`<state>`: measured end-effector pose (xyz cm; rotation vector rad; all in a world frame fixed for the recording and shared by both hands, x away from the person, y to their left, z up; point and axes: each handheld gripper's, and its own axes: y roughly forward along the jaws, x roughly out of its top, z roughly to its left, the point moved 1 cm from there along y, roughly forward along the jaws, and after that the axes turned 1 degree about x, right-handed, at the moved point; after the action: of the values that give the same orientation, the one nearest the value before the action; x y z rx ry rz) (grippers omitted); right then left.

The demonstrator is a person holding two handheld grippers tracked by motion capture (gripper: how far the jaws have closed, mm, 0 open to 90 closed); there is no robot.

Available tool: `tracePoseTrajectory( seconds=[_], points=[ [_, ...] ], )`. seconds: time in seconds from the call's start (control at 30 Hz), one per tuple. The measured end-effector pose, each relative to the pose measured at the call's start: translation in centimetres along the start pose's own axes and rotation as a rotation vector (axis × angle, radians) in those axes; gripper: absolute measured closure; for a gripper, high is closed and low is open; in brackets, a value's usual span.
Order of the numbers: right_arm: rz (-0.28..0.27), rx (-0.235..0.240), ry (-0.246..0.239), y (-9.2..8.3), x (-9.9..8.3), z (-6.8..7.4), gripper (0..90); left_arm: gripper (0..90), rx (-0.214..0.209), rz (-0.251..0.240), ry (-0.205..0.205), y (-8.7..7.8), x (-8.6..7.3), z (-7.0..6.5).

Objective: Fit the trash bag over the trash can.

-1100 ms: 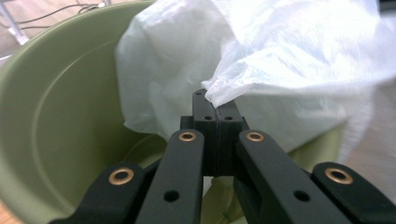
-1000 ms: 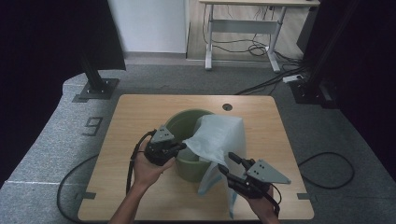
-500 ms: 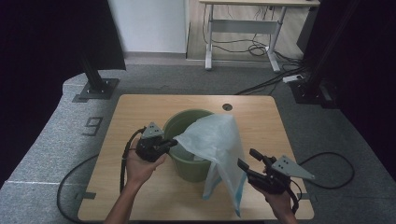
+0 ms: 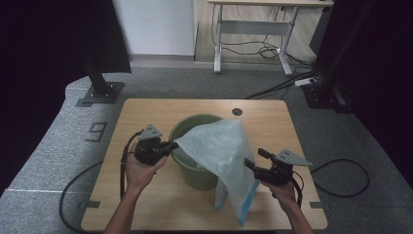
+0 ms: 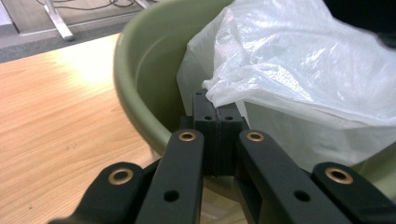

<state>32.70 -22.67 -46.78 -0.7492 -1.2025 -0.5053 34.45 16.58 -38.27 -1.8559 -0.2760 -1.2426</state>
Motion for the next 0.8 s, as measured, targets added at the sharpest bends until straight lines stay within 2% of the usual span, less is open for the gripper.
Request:
tracePoseTrajectory(
  seconds=[0.17,0.4,0.5,0.63,0.8],
  points=[
    [0.008,0.025,0.0,0.6,-0.6,-0.2,21.8,89.6,0.005,-0.006,-0.008,-0.2,0.1,0.3],
    [0.024,0.095,0.024,1.8,-1.4,-1.8,21.0,89.5,0.004,-0.003,-0.009,0.0,0.2,0.3],
    [0.027,0.111,0.03,2.2,-1.7,-2.0,22.4,89.3,0.0,0.0,-0.007,0.1,0.2,0.2],
    [0.028,0.122,0.019,2.6,-1.8,-1.7,31.6,88.3,-0.015,-0.002,-0.002,0.2,0.2,0.0],
    [0.023,0.134,0.018,3.1,-1.9,-1.4,54.3,88.3,-0.021,-0.002,0.003,0.1,0.2,-0.2]
  ],
)
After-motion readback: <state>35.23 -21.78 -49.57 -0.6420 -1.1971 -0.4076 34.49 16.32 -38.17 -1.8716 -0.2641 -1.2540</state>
